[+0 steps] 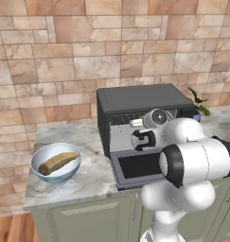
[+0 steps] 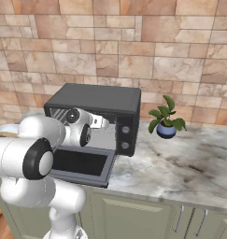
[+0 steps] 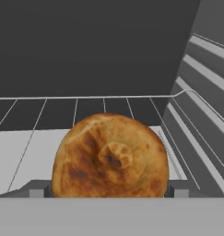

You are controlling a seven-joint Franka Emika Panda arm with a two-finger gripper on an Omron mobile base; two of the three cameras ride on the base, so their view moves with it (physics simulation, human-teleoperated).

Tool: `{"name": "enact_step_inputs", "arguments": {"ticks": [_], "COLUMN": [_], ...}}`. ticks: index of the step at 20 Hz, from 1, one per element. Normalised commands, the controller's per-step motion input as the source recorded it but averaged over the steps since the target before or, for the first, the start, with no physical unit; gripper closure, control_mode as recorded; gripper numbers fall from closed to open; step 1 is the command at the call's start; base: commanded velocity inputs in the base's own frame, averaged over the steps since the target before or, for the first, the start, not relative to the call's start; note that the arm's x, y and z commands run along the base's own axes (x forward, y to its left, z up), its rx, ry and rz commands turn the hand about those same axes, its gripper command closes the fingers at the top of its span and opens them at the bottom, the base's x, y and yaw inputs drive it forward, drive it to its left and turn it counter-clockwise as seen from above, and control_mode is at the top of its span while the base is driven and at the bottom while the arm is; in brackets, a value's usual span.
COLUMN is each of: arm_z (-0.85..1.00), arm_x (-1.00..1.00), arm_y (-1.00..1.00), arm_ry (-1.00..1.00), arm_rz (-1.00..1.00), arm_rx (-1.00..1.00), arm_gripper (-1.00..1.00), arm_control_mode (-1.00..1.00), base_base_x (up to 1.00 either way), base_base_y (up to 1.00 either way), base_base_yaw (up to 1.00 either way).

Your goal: Pick up the heated bread from the toaster oven and place it in the bowl. Then move the bread bowl to the dining counter.

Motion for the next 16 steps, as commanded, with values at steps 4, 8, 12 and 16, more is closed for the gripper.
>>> {"name": "enact_step_inputs", "arguments": {"ticks": [4,8,12,16], "arm_z": [0.00,0.00,0.00,0.00], "arm_x": [-0.27,-0.49,-0.72,-0.96], "arm_y": [0.00,0.00,0.00,-0.01], "arm_ry": [-0.01,-0.01,-0.02,-0.07], "arm_rz": [0.00,0.00,0.00,0.00], "arm_rx": [0.00,0.00,0.00,0.00], "arm_gripper": [1.00,1.00,1.00,1.00], "arm_control_mode": [-1.00,-1.00,-1.00,-1.00], "base_base_x": [0.00,0.00,0.00,0.00], "base_base_y": [0.00,0.00,0.00,0.00], "base_base_yaw": [0.00,0.00,0.00,0.00]}}
